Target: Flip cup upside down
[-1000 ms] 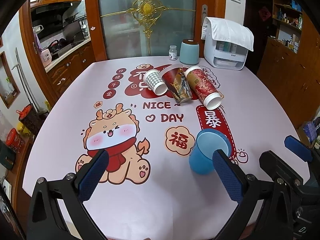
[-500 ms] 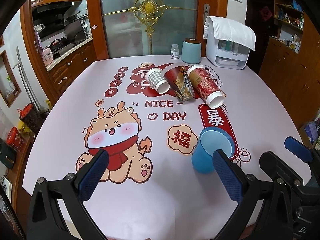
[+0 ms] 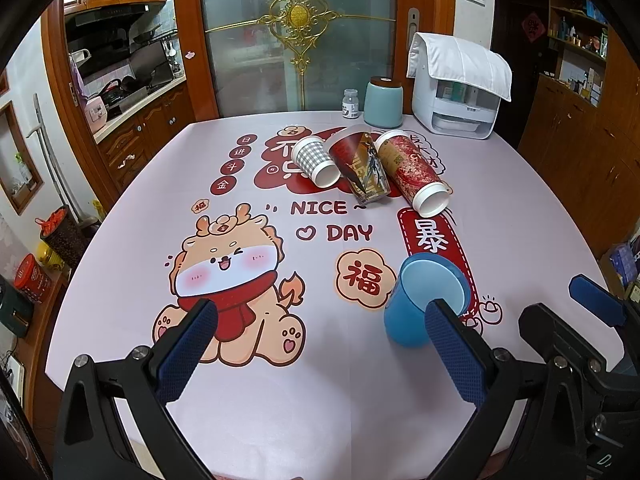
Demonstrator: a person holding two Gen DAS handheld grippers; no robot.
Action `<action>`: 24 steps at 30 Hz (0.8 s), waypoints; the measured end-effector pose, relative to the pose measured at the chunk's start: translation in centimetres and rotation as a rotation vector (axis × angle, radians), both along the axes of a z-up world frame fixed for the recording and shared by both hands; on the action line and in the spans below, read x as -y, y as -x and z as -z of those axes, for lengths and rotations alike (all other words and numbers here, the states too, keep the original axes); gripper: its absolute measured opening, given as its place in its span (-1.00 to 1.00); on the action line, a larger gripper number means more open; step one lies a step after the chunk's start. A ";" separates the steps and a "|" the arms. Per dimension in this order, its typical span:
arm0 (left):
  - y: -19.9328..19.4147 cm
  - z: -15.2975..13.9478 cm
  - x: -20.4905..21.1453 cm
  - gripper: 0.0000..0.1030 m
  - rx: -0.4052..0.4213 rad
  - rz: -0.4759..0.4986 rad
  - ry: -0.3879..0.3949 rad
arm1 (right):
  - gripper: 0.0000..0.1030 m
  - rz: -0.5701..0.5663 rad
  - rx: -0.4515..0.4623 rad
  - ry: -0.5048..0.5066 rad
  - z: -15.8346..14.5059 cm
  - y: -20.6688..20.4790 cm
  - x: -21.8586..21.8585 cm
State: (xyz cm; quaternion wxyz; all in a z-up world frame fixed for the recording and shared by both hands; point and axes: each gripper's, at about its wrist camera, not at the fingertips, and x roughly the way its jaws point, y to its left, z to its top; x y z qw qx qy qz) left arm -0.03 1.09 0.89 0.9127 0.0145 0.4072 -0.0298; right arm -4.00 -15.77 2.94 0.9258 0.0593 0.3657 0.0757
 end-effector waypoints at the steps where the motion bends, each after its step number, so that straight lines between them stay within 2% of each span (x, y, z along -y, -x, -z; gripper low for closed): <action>1: 0.0 0.0 0.0 0.98 0.001 0.000 -0.002 | 0.69 0.000 0.000 0.000 0.0 0.0 0.0; 24: 0.0 0.1 0.0 0.98 0.001 0.000 -0.002 | 0.69 0.003 -0.002 -0.005 0.2 0.0 -0.1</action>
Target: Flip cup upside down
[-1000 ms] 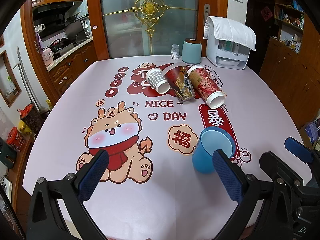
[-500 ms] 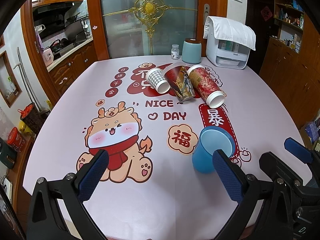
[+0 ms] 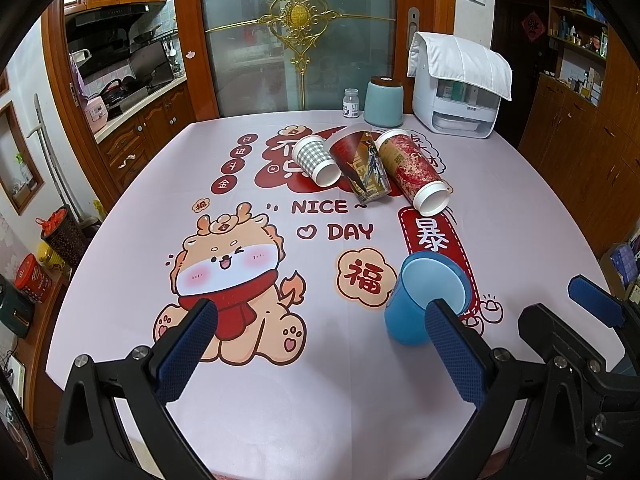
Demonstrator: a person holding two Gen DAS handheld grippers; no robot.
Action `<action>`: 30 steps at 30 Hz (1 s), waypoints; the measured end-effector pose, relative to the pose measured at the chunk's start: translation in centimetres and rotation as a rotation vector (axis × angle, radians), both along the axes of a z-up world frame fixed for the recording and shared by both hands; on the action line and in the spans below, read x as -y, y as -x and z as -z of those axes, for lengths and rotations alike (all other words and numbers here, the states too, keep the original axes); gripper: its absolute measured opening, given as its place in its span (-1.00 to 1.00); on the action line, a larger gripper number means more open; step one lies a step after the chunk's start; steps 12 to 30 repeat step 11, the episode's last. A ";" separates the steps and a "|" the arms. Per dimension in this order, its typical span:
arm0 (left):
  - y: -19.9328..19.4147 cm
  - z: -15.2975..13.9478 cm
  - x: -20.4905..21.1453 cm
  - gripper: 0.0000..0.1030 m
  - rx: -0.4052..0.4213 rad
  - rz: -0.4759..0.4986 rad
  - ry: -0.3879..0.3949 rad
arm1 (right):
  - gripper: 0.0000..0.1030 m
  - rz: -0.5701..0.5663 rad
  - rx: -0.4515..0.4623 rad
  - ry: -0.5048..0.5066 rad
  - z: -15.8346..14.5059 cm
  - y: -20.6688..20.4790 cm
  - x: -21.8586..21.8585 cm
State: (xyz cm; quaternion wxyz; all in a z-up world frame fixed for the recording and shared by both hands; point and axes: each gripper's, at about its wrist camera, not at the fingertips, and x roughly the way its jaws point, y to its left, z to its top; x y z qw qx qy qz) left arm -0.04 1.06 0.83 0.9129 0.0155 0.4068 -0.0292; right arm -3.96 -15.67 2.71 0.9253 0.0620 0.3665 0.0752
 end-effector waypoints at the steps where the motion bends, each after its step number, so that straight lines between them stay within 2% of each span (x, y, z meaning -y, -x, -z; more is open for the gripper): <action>1: 0.0 0.0 0.0 0.98 -0.001 0.000 0.000 | 0.69 0.000 0.000 0.000 0.0 0.0 0.0; 30: 0.1 0.0 -0.1 0.98 -0.002 0.000 0.002 | 0.69 0.001 -0.003 -0.003 0.5 0.0 -0.5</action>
